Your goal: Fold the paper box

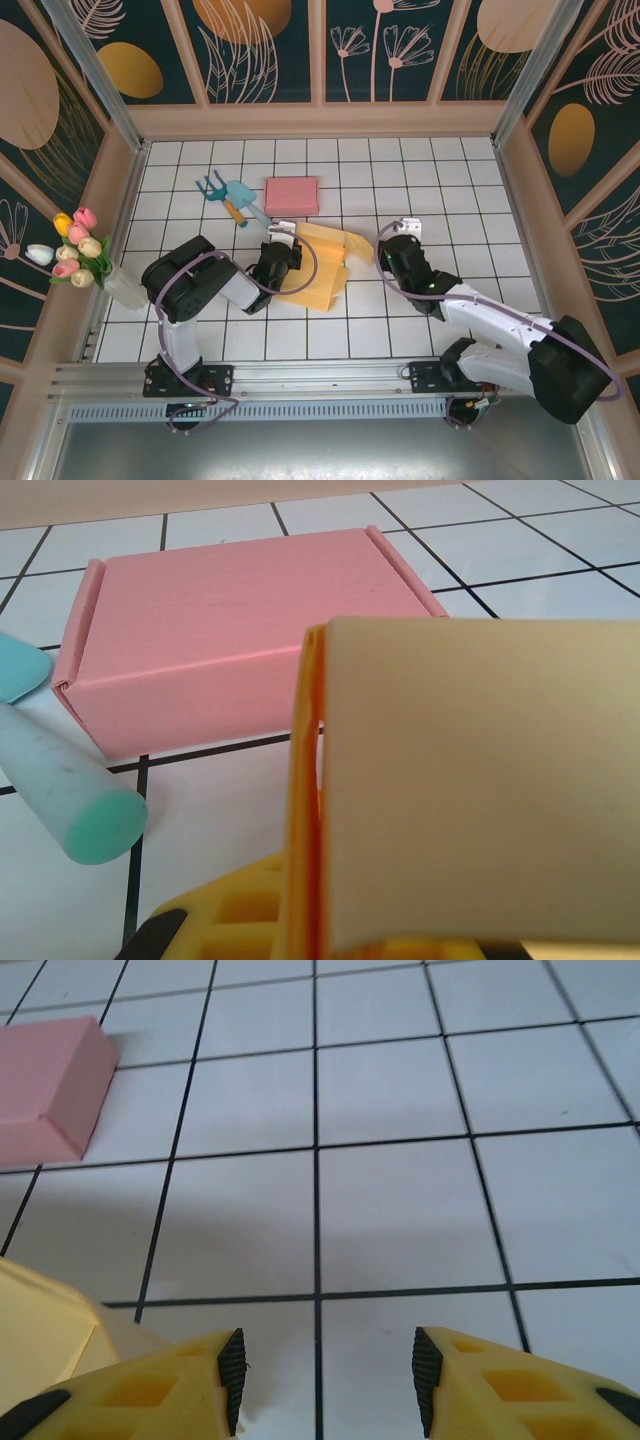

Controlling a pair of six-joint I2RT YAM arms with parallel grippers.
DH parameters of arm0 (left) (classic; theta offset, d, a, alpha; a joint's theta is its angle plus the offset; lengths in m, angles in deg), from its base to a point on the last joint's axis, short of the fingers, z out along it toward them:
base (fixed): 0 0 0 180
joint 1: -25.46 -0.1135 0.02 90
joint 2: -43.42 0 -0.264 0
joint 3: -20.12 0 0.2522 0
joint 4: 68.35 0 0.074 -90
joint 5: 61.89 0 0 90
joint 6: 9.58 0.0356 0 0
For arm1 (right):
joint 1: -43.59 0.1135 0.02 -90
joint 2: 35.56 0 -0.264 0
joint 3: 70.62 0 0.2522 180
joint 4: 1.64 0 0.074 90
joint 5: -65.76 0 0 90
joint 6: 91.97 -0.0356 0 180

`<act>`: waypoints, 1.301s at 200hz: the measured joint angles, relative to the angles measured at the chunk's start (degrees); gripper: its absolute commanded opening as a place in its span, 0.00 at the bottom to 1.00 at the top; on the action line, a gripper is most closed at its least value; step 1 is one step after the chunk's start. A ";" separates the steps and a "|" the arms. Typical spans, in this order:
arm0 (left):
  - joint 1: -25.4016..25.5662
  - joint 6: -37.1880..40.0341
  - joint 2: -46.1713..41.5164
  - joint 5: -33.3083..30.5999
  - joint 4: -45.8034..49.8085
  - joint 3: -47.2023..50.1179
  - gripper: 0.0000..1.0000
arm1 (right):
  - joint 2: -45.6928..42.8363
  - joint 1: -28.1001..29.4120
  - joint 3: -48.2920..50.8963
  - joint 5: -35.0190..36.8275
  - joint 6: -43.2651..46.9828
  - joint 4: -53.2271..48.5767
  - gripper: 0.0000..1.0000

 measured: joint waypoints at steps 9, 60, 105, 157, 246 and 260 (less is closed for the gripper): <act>0.00 0.00 0.00 -0.02 0.00 0.00 0.00 | 0.98 -0.02 0.00 -1.16 0.02 0.70 0.51; -0.02 0.02 0.00 -0.09 0.02 -0.02 0.00 | 5.07 -0.04 0.02 -6.97 1.11 4.22 0.51; 0.00 0.00 0.15 -0.17 0.00 -0.17 0.00 | 5.38 -0.04 1.03 -14.56 2.86 8.46 0.50; -0.02 0.00 0.15 -0.17 0.00 -0.17 0.00 | 5.38 -0.04 1.14 -17.29 5.55 10.80 0.51; -0.02 0.02 0.15 -0.24 0.00 -0.17 0.00 | 11.17 -0.59 0.85 -21.14 13.60 17.86 0.52; -0.02 0.02 0.15 -0.24 0.00 -0.17 0.00 | 12.44 -0.59 0.85 -22.40 14.14 18.18 0.51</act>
